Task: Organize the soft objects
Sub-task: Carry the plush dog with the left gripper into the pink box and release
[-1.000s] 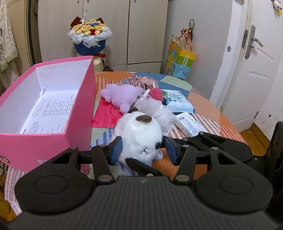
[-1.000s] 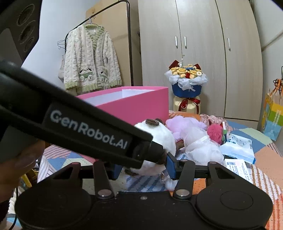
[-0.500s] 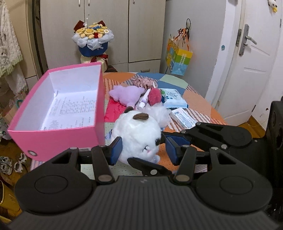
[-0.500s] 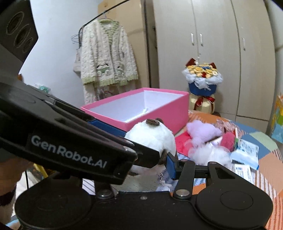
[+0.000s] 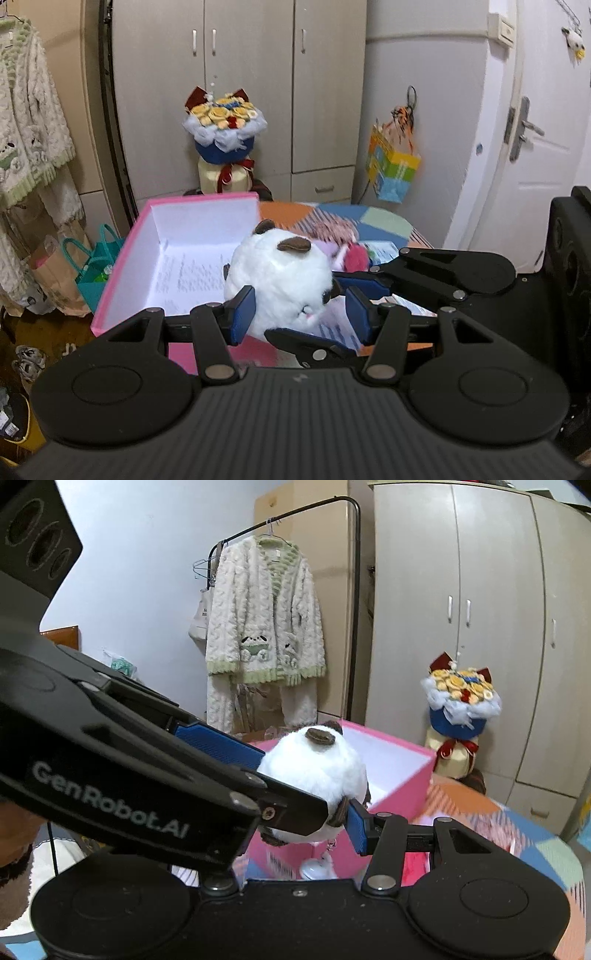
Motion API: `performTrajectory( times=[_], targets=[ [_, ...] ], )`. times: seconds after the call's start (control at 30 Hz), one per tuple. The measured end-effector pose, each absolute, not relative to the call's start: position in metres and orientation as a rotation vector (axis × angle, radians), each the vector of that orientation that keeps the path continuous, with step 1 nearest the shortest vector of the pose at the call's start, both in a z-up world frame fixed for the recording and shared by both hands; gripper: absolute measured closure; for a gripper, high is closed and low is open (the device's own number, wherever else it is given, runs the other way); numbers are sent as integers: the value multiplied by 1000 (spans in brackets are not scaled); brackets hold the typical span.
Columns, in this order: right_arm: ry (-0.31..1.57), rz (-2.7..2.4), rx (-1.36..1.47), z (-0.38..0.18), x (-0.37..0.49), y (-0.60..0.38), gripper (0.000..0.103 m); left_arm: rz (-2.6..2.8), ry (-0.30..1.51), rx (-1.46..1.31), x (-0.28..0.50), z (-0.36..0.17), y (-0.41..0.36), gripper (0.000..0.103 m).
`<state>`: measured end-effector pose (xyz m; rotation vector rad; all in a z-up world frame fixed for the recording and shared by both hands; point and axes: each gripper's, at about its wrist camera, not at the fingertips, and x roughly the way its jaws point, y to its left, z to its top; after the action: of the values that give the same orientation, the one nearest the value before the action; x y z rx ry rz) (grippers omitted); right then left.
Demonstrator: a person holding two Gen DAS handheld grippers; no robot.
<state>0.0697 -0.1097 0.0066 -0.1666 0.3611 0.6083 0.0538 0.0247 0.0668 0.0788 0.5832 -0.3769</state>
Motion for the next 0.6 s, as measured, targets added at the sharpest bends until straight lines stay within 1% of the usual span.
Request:
performTrajectory(
  times=[0.27, 0.4, 0.6],
  targets=[
    [390, 616, -166, 25, 132, -86, 48, -364, 588, 44, 122, 76, 50, 51],
    [433, 630, -154, 20, 179, -79, 48, -364, 614, -2, 168, 66, 66, 51],
    [561, 654, -135, 4, 257, -71, 48, -385, 717, -87, 248, 43, 82, 51]
  ],
)
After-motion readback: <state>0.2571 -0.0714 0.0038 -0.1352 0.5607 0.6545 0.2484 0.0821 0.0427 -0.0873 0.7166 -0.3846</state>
